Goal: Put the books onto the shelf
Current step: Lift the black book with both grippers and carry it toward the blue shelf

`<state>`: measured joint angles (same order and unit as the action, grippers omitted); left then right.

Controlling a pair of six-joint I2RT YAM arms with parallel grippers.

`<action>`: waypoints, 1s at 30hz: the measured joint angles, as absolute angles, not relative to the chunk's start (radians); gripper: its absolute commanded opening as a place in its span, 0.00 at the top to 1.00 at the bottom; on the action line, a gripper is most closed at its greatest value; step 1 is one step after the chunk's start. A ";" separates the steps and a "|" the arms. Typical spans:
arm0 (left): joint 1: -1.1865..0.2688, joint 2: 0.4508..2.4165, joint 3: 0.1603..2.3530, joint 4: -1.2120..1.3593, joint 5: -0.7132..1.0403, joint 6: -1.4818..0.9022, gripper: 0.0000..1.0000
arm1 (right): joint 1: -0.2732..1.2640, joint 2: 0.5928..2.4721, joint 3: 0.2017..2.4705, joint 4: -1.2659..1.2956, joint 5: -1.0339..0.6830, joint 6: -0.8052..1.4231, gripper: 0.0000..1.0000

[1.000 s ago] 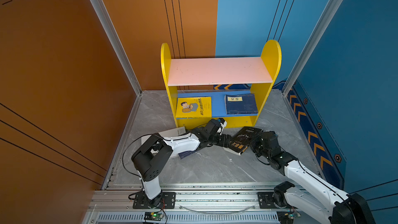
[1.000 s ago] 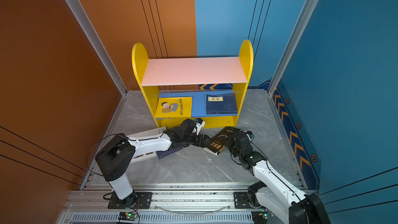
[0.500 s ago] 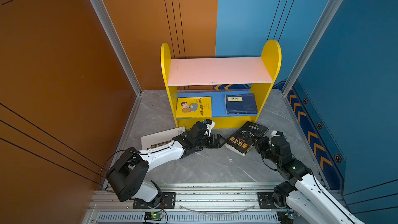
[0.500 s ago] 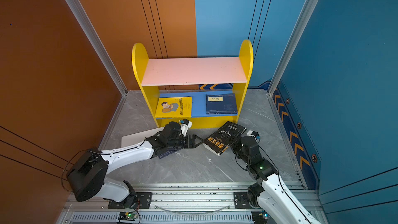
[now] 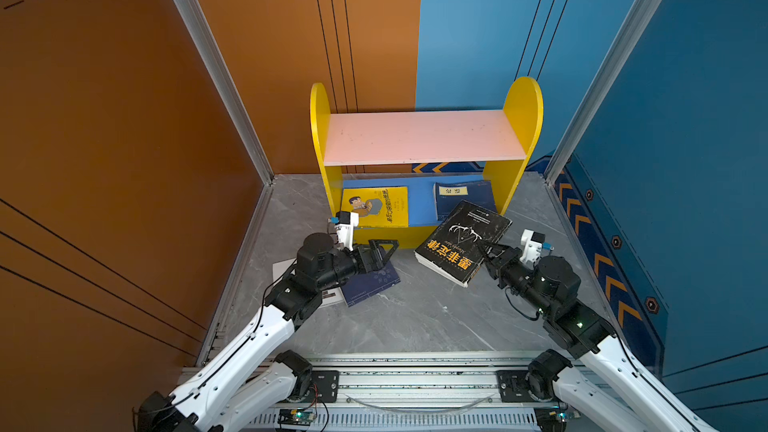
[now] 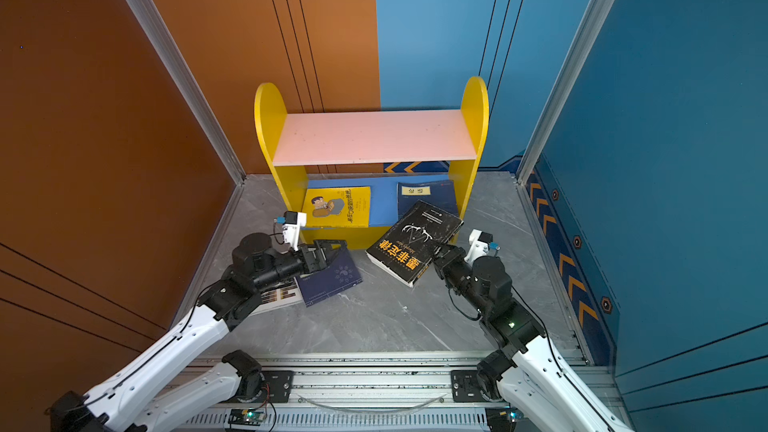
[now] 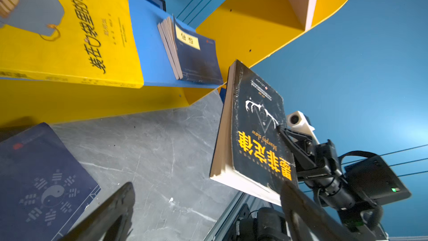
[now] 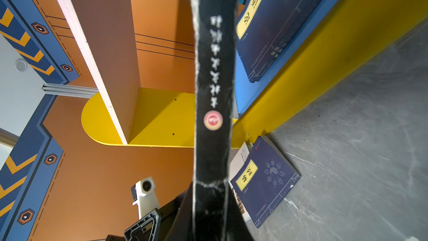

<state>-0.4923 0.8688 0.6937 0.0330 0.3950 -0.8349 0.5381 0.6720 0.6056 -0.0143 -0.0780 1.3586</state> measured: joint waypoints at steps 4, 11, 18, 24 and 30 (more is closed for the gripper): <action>-0.458 0.860 0.656 0.086 0.430 -0.921 0.02 | 0.582 0.809 0.663 0.103 -0.070 1.335 0.84; -0.455 0.921 0.648 0.207 0.486 -1.047 0.02 | 0.630 0.995 0.744 0.320 -0.044 1.299 0.84; -0.450 0.981 0.669 0.289 0.495 -1.109 0.01 | 0.646 1.106 0.799 0.392 -0.021 1.261 0.84; -0.448 1.051 0.680 0.399 0.491 -1.181 0.03 | 0.650 1.158 0.826 0.468 -0.021 1.254 0.84; -0.446 1.105 0.679 0.527 0.472 -1.240 0.12 | 0.674 1.208 0.823 0.590 0.002 1.273 0.85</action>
